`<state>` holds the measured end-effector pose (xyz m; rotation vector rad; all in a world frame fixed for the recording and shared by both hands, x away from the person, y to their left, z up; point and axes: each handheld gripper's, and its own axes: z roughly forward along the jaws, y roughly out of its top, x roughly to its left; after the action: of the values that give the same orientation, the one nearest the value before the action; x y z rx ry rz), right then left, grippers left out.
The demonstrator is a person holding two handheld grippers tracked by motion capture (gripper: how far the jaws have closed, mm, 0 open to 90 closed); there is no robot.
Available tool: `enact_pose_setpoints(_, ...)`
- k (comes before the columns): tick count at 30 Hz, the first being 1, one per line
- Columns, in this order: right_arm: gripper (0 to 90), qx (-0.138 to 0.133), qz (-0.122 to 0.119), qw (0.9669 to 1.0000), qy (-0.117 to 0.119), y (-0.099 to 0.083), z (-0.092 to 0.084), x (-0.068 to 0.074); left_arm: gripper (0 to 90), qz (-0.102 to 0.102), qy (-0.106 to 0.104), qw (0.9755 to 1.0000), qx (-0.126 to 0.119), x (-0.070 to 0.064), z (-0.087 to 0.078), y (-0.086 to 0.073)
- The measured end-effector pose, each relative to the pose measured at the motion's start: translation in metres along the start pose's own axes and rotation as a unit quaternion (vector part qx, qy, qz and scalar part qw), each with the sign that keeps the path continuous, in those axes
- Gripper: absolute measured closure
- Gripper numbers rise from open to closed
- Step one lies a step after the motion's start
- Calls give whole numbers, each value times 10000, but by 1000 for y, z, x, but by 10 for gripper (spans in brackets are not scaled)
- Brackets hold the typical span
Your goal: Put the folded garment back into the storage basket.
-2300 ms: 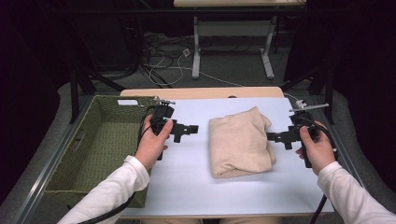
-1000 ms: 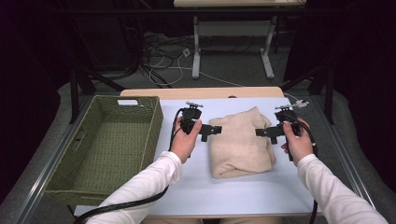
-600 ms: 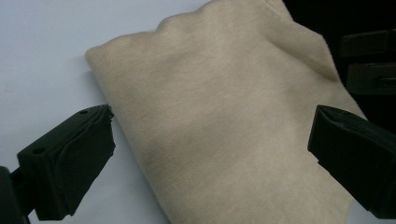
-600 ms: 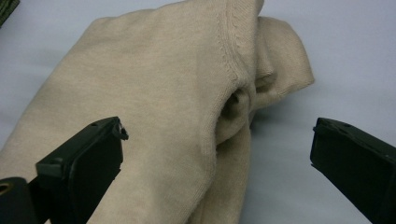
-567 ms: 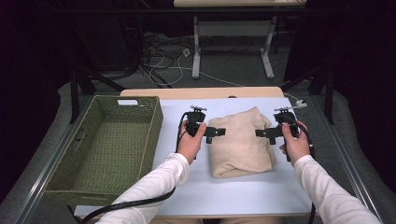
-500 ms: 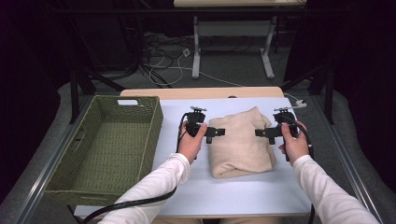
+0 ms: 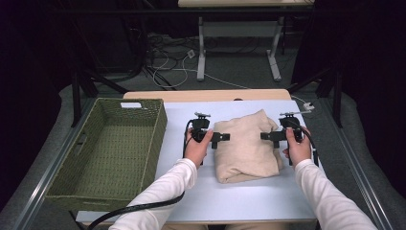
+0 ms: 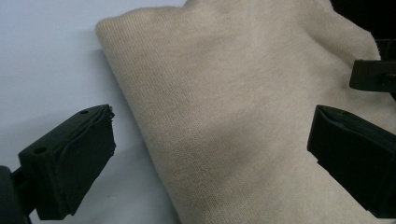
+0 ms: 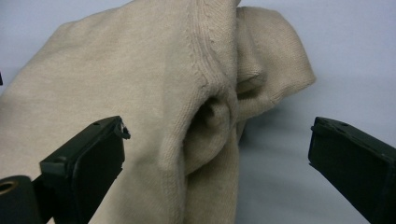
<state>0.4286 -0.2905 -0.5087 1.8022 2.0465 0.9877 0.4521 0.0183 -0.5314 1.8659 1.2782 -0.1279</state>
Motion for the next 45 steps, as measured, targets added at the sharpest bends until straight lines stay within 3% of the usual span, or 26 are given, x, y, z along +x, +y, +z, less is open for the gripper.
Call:
enact_pose_setpoints(4, 32, -3, 118, 9999, 63, -3, 8, -6, 9, -161, 32, 9999, -16, 1, 7, -3)
enact_pose_setpoints(13, 34, -30, 211, 9996, 201, -8, 17, -11, 8, -196, 113, 9997, -57, 2, 16, -6)
enact_pose_setpoints(18, 34, -12, 235, 9994, 255, -9, 21, -11, 9, -232, 24, 9997, -14, 3, 20, -9)
enact_pose_setpoints(30, 34, 141, 54, 9992, 366, -11, 28, -8, 10, -200, -127, 9997, 85, -3, 28, -14)
enact_pose_setpoints(45, 30, 400, 324, 9965, 655, -14, 35, -13, 36, -171, -186, 9995, 173, -10, 31, -16)
